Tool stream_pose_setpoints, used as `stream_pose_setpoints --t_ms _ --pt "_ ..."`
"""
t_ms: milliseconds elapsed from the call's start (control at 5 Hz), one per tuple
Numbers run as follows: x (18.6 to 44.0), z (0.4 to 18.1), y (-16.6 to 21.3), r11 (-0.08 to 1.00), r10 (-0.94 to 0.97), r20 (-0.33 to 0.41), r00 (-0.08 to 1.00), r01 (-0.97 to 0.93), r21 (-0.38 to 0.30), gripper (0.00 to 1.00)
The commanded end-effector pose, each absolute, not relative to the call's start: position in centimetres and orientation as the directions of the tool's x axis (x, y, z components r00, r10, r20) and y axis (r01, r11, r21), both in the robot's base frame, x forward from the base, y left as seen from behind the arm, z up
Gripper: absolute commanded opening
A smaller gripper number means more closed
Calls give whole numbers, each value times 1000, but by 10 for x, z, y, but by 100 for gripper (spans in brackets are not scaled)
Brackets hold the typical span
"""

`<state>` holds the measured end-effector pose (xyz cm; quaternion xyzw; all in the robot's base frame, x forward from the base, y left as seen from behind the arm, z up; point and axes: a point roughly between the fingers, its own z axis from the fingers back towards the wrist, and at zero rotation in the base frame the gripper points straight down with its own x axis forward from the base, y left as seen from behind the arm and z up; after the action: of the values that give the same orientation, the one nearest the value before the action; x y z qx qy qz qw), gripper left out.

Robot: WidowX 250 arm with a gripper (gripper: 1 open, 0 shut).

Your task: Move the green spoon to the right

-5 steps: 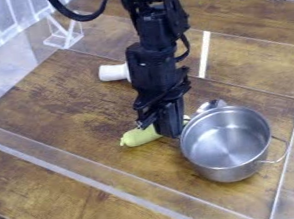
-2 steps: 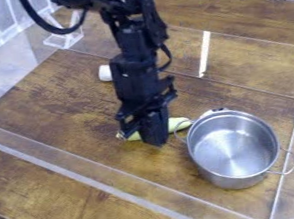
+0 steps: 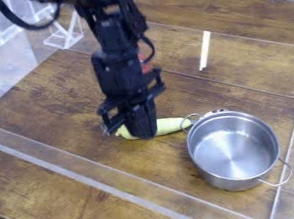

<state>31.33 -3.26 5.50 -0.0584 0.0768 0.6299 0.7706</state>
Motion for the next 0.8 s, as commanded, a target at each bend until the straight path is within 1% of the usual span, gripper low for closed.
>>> stream_pose_setpoints --t_ms 0,200,600 --pt "316 93 -24 152 971 -175 162 -986 -69 0" --pt "319 103 -26 115 974 -187 128 -990 -81 0" --pt "317 121 -24 149 967 -195 166 -984 -98 0"
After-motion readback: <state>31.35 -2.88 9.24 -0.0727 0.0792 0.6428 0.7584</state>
